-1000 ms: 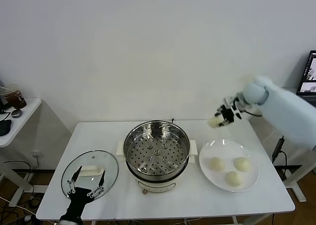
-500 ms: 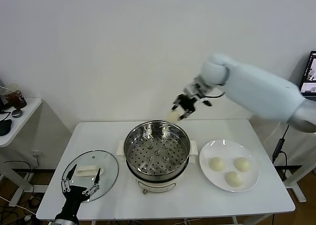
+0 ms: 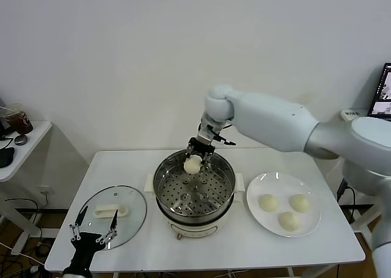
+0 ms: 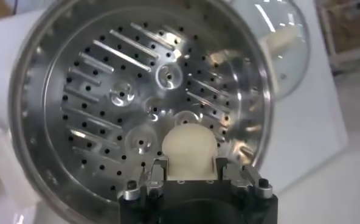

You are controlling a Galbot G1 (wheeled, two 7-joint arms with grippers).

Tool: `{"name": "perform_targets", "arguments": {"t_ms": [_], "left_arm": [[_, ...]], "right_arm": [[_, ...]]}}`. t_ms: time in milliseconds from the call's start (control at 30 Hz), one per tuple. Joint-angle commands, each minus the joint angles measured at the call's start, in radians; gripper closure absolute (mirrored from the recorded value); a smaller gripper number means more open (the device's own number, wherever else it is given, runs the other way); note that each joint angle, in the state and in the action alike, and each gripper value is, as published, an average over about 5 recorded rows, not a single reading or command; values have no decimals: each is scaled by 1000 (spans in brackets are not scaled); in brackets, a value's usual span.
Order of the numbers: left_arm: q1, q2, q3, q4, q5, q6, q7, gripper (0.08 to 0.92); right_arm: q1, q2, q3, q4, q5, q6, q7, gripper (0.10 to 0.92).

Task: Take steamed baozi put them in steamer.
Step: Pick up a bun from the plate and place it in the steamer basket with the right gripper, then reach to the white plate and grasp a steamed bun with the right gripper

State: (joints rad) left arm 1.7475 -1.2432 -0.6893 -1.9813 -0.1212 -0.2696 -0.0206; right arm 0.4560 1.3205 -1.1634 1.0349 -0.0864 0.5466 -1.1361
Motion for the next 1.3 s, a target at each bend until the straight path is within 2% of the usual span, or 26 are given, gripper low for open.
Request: {"name": "perform_targets", "arguments": {"t_ms": [33,267,500,567,733,800,1033,1300], "left_arm": [[1,-1,-2,0,1,0,0,177],[-4,1,-2,6,0,0,-1,177],[-8,-2,-3,11,-2,-2,-3,177],[-10,-2,-3,12,-3,-2,-3,177],[-12,-4,-6,7,-6,-1,-4,177],[-13,-3,-8,4,-9,-1,-4,177],[-21,9,-14,-2,-24,2,-2,177],[-35,24,-9,-1,-24,3,0,177]], "right_arm": [[-31,61,-2,-69,-129,114,14,526],[-57,57,14,-80,-160,135,23,454],[-72,63,30,-98,-156,151,52,266],[-65,58,33,-94,-142,151,56,225],[15,-6,25,-6,-20,96,38,203],[70,-69,16,71,56,7,17,203],[228,-401,-75,356,329,-509,-55,203],[194,-742,-108,524,338,-828,-14,203]]}}
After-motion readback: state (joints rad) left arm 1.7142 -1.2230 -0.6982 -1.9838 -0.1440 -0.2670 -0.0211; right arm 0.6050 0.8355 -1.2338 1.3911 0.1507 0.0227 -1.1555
